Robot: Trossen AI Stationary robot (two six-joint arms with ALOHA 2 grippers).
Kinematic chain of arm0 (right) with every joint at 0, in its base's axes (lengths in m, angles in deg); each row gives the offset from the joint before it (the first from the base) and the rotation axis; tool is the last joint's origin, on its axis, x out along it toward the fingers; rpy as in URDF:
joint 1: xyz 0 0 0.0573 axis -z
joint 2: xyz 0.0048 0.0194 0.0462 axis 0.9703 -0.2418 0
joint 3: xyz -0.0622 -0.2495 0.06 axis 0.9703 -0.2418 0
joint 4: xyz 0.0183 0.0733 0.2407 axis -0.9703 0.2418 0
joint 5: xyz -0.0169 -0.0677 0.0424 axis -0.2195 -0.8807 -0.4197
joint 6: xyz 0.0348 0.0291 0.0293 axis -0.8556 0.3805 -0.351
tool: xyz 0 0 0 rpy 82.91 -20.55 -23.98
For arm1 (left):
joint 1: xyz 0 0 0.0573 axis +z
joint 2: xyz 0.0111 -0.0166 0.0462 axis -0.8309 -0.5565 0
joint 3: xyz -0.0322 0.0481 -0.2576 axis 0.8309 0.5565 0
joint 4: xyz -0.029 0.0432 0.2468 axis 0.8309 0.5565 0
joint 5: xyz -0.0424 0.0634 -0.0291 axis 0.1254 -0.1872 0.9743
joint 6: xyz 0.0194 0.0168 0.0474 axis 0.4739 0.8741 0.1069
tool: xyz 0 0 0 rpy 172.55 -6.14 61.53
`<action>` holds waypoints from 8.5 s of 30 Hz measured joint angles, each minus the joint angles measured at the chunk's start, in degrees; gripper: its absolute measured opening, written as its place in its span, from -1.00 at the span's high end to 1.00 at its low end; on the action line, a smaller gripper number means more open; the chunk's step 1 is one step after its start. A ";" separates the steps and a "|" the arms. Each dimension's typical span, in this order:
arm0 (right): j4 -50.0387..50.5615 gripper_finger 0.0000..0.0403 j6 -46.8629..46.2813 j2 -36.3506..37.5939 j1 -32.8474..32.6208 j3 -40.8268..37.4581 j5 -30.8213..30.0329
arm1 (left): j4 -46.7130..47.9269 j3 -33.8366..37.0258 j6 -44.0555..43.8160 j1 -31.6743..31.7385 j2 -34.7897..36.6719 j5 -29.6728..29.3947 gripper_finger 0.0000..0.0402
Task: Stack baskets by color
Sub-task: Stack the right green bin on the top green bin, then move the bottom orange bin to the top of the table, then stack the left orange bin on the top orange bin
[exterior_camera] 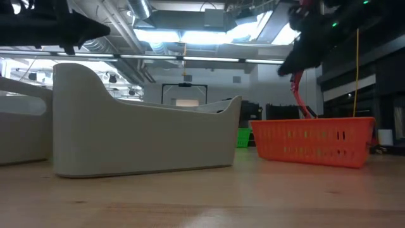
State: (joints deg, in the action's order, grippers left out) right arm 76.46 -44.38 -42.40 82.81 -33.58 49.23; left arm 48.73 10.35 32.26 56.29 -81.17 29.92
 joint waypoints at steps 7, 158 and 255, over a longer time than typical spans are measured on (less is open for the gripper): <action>10.75 0.35 -7.13 -8.88 1.71 4.55 0.04 | -0.01 -4.17 -5.64 1.16 -7.15 9.96 0.73; 1.48 0.59 46.08 -50.87 21.79 38.98 8.38 | 5.03 -20.17 -2.83 11.49 -43.07 10.18 0.74; 47.72 0.59 -30.78 -19.86 -0.43 24.85 -25.32 | 48.22 -45.73 -31.48 23.96 -70.90 26.07 0.74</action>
State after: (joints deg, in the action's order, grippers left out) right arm 124.17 -75.16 -62.26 82.38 -8.73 23.91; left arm 96.96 -35.38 0.78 80.25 -152.07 55.99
